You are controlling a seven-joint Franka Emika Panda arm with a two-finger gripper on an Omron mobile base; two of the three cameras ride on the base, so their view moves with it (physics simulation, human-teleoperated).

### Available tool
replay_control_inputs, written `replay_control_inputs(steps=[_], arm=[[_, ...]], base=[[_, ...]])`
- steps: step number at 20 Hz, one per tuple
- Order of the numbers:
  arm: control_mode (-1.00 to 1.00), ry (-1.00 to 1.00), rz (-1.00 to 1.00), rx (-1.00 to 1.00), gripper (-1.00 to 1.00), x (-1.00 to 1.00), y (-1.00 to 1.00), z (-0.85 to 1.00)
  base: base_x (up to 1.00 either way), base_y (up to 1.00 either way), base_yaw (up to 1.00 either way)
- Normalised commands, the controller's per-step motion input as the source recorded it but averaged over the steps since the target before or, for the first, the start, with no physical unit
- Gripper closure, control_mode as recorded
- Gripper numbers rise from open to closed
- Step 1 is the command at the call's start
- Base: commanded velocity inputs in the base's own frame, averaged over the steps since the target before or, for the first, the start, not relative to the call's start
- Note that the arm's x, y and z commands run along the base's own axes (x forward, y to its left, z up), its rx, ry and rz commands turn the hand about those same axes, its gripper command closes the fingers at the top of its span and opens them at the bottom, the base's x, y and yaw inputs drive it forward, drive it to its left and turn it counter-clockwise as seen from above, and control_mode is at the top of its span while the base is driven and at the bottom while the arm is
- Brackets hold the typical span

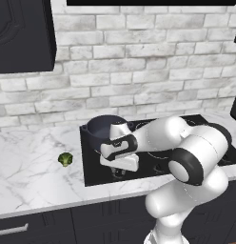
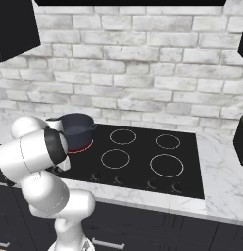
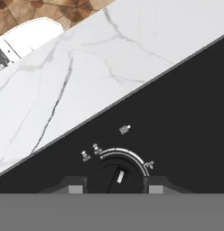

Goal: Turn on the burner for the pot on the stove. Wait thirty seconds for the pot to heat up. Then add the broccoli to the pot.

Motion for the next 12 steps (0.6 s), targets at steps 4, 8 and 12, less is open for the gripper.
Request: replay_control_inputs(steps=[4,8,12], arm=[[-1.00,0.00,0.00,0.00,1.00,0.00,0.00,0.00],[-1.00,0.00,0.00,0.00,1.00,0.00,0.00,0.00],[-1.00,0.00,0.00,0.00,1.00,0.00,0.00,0.00]], base=[[0.00,0.00,0.00],[0.00,0.00,0.00],[0.00,0.00,0.00]])
